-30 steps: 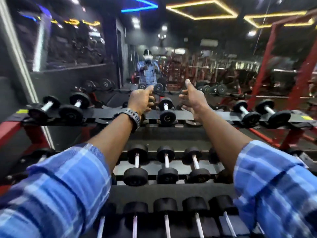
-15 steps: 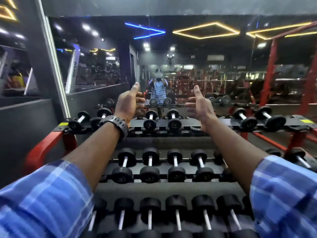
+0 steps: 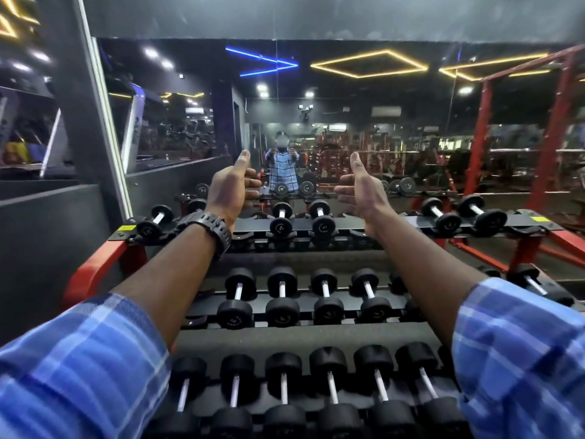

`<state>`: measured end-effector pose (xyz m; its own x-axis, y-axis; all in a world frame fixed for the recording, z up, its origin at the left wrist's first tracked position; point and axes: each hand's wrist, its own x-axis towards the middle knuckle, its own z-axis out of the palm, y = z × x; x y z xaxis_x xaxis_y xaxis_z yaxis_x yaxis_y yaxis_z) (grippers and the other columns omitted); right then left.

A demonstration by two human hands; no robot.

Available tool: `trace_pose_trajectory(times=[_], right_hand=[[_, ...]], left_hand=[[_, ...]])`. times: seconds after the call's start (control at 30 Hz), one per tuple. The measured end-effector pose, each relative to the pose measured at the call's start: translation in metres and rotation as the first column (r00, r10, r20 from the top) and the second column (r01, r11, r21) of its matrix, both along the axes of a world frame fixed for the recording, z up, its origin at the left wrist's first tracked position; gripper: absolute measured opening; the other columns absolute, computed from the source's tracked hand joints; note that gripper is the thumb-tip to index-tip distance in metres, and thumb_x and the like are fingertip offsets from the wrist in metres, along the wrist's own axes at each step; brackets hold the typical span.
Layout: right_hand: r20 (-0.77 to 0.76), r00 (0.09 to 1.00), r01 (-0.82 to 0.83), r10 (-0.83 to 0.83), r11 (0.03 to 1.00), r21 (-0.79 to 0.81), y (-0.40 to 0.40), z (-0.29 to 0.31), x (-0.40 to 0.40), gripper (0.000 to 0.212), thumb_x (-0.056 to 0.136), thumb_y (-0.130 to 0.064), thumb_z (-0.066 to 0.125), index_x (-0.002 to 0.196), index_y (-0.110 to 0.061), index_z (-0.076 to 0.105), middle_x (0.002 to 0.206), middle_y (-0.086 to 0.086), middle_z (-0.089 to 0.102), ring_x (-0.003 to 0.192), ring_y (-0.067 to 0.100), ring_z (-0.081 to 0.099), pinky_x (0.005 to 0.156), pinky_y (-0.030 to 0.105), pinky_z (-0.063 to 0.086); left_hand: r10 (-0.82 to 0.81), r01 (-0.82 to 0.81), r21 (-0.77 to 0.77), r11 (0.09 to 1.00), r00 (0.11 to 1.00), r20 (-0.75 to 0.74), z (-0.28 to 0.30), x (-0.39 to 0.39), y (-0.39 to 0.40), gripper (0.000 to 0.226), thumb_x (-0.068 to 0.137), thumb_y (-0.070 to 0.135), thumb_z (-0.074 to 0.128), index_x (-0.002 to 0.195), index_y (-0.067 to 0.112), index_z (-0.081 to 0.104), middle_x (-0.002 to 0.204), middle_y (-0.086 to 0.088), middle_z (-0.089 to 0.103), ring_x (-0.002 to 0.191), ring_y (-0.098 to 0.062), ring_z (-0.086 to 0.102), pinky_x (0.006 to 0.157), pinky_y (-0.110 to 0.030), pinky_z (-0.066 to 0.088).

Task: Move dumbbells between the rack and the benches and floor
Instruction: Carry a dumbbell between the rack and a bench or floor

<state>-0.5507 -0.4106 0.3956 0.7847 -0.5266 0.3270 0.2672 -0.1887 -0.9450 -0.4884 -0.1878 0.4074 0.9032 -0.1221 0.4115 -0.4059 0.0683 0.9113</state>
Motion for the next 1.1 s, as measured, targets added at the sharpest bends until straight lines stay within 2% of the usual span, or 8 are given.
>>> trace_pose_trajectory(times=[0.27, 0.37, 0.47, 0.57, 0.7, 0.83, 0.93, 1.1], right_hand=[[0.011, 0.993, 0.115, -0.115, 0.993, -0.003, -0.004, 0.004, -0.033, 0.071, 0.086, -0.074, 0.036, 0.106, -0.013, 0.066, 0.098, 0.006, 0.071, 0.094, 0.023, 0.067, 0.088, 0.041, 0.054], [0.006, 0.982, 0.190, -0.190, 0.982, 0.004, -0.017, 0.008, -0.058, 0.072, 0.083, -0.077, 0.038, 0.102, -0.014, 0.067, 0.095, 0.007, 0.073, 0.084, 0.020, 0.066, 0.082, 0.038, 0.053], [0.026, 0.950, 0.311, -0.311, 0.950, 0.006, -0.042, 0.010, -0.094, 0.068, 0.085, -0.074, 0.038, 0.100, -0.014, 0.067, 0.094, 0.007, 0.074, 0.076, 0.016, 0.063, 0.075, 0.035, 0.051], [0.020, 0.894, 0.448, -0.447, 0.894, -0.022, -0.073, 0.010, -0.140, 0.069, 0.081, -0.077, 0.038, 0.095, -0.017, 0.068, 0.088, 0.004, 0.075, 0.076, 0.017, 0.067, 0.079, 0.038, 0.051], [0.033, 0.798, 0.602, -0.602, 0.798, -0.021, -0.119, 0.007, -0.211, 0.068, 0.084, -0.074, 0.039, 0.097, -0.015, 0.068, 0.092, 0.008, 0.074, 0.081, 0.022, 0.066, 0.076, 0.035, 0.050], [0.018, 0.690, 0.724, -0.724, 0.689, -0.018, -0.156, 0.003, -0.286, 0.069, 0.087, -0.072, 0.039, 0.103, -0.011, 0.066, 0.094, 0.008, 0.072, 0.077, 0.022, 0.061, 0.066, 0.030, 0.045], [-0.030, 0.566, 0.822, -0.824, 0.567, -0.051, -0.164, -0.007, -0.340, 0.075, 0.077, -0.081, 0.040, 0.096, -0.015, 0.069, 0.088, 0.004, 0.073, 0.074, 0.021, 0.061, 0.069, 0.034, 0.045], [-0.065, 0.334, 0.941, -0.940, 0.337, -0.025, -0.153, -0.026, -0.429, 0.065, 0.088, -0.069, 0.041, 0.100, -0.010, 0.065, 0.085, 0.008, 0.067, 0.066, 0.016, 0.057, 0.059, 0.025, 0.044]], left_hand=[[-0.123, 0.124, -0.027, 0.992, 0.992, 0.022, 0.003, -0.010, -0.019, 0.054, 0.099, 0.056, 0.043, 0.102, 0.007, 0.066, 0.110, -0.024, 0.072, 0.080, -0.024, 0.063, 0.065, -0.032, 0.048], [-0.200, 0.201, -0.027, 0.979, 0.979, 0.026, 0.002, -0.014, -0.043, 0.059, 0.099, 0.057, 0.042, 0.109, 0.004, 0.066, 0.106, -0.020, 0.073, 0.083, -0.025, 0.064, 0.066, -0.032, 0.049], [-0.327, 0.327, -0.017, 0.945, 0.945, 0.013, -0.003, -0.025, -0.082, 0.061, 0.095, 0.061, 0.043, 0.108, 0.007, 0.067, 0.103, -0.014, 0.074, 0.086, -0.025, 0.067, 0.068, -0.034, 0.050], [-0.454, 0.454, -0.019, 0.891, 0.891, -0.015, -0.010, -0.047, -0.133, 0.059, 0.093, 0.064, 0.043, 0.104, 0.011, 0.068, 0.103, -0.014, 0.075, 0.088, -0.025, 0.068, 0.073, -0.036, 0.050], [-0.635, 0.634, -0.042, 0.772, 0.772, -0.006, -0.015, -0.098, -0.205, 0.061, 0.098, 0.059, 0.041, 0.111, 0.005, 0.066, 0.102, -0.014, 0.073, 0.081, -0.021, 0.066, 0.065, -0.029, 0.051], [-0.768, 0.767, -0.046, 0.640, 0.641, -0.001, -0.014, -0.157, -0.278, 0.062, 0.092, 0.064, 0.044, 0.102, 0.007, 0.067, 0.097, -0.015, 0.073, 0.079, -0.025, 0.067, 0.067, -0.034, 0.052], [-0.856, 0.855, -0.014, 0.518, 0.518, 0.000, -0.019, -0.204, -0.322, 0.053, 0.096, 0.060, 0.042, 0.094, 0.013, 0.066, 0.091, -0.010, 0.072, 0.075, -0.023, 0.067, 0.056, -0.026, 0.049], [-0.962, 0.962, -0.003, 0.272, 0.271, -0.041, -0.040, -0.287, -0.370, 0.047, 0.101, 0.054, 0.040, 0.090, 0.014, 0.063, 0.082, -0.006, 0.067, 0.063, -0.016, 0.062, 0.055, -0.025, 0.047]])
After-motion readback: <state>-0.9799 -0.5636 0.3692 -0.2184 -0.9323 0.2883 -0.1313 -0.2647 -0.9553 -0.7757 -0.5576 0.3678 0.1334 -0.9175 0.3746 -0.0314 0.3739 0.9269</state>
